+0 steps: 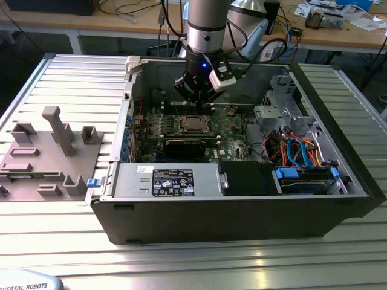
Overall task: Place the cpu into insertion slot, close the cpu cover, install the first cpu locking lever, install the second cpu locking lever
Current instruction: 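Install the first cpu locking lever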
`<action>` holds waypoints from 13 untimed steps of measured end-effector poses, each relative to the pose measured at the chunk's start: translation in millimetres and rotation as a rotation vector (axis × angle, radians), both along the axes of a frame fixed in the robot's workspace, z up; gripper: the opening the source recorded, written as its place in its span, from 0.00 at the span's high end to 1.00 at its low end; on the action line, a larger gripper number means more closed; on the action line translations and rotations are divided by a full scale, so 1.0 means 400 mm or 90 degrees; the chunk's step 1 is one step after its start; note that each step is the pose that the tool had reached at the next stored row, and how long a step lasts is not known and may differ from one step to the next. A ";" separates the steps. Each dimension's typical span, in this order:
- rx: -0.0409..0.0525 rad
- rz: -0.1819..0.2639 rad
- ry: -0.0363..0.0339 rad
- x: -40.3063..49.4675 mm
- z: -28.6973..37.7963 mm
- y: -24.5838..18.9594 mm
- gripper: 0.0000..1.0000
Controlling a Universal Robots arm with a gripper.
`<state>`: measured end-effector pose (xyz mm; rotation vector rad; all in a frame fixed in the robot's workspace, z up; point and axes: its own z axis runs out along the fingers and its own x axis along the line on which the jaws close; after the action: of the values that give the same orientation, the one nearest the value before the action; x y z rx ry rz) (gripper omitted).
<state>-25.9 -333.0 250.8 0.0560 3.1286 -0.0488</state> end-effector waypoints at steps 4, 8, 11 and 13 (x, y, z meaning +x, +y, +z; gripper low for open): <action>0.0000 0.007 0.0000 0.000 0.000 0.000 0.89; 0.0076 0.010 -0.0001 0.000 0.000 0.000 0.89; 0.0139 0.015 0.0000 0.000 0.000 0.000 0.89; 0.0161 0.019 -0.0001 0.000 0.000 0.000 0.89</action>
<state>-26.0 -333.1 250.8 0.0103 3.1293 -0.0090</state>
